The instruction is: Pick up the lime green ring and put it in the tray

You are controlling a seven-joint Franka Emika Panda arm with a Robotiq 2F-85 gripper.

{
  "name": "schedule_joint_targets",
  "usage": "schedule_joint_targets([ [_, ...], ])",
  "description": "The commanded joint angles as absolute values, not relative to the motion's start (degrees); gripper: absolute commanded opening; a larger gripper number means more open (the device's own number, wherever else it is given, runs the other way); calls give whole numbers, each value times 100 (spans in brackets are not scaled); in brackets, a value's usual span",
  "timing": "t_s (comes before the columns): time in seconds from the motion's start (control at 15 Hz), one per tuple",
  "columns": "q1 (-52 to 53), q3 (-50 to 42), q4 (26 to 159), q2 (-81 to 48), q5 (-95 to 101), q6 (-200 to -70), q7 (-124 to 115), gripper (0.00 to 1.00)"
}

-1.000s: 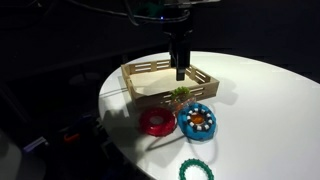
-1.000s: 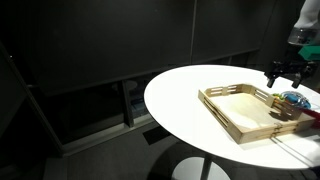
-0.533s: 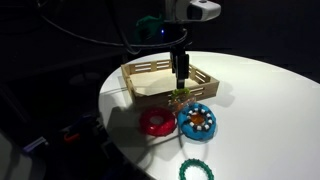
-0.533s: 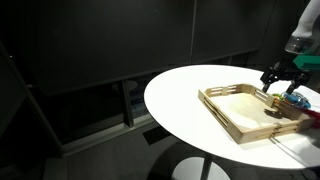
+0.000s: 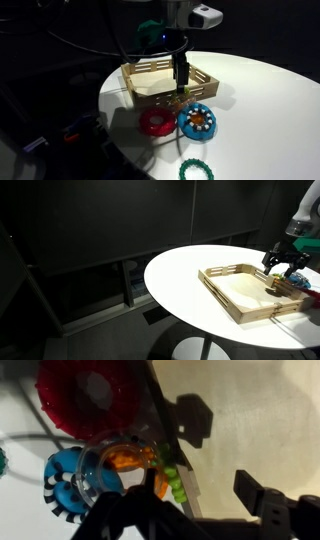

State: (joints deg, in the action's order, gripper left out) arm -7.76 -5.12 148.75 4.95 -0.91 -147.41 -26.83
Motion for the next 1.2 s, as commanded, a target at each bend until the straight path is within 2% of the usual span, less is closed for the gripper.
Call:
schedule_joint_targets([
  [0.0,-815,-590,14912,515,-231,-14836,-2462,68],
  [0.2,-818,-622,14903,500,-223,-14840,-2475,66],
  [0.53,-818,-653,14896,478,-234,-14843,-2473,52],
  [0.6,-817,-656,14895,474,-236,-14844,-2474,45],
  [0.67,-818,-659,14894,472,-234,-14845,-2478,43],
  [0.8,-820,-664,14890,473,-231,-14845,-2484,22],
  [0.93,-823,-671,14889,485,-230,-14846,-2494,5],
  [1.0,-824,-674,14889,499,-239,-14840,-2490,2],
  [1.13,-822,-674,14888,544,-257,-14808,-2488,6],
])
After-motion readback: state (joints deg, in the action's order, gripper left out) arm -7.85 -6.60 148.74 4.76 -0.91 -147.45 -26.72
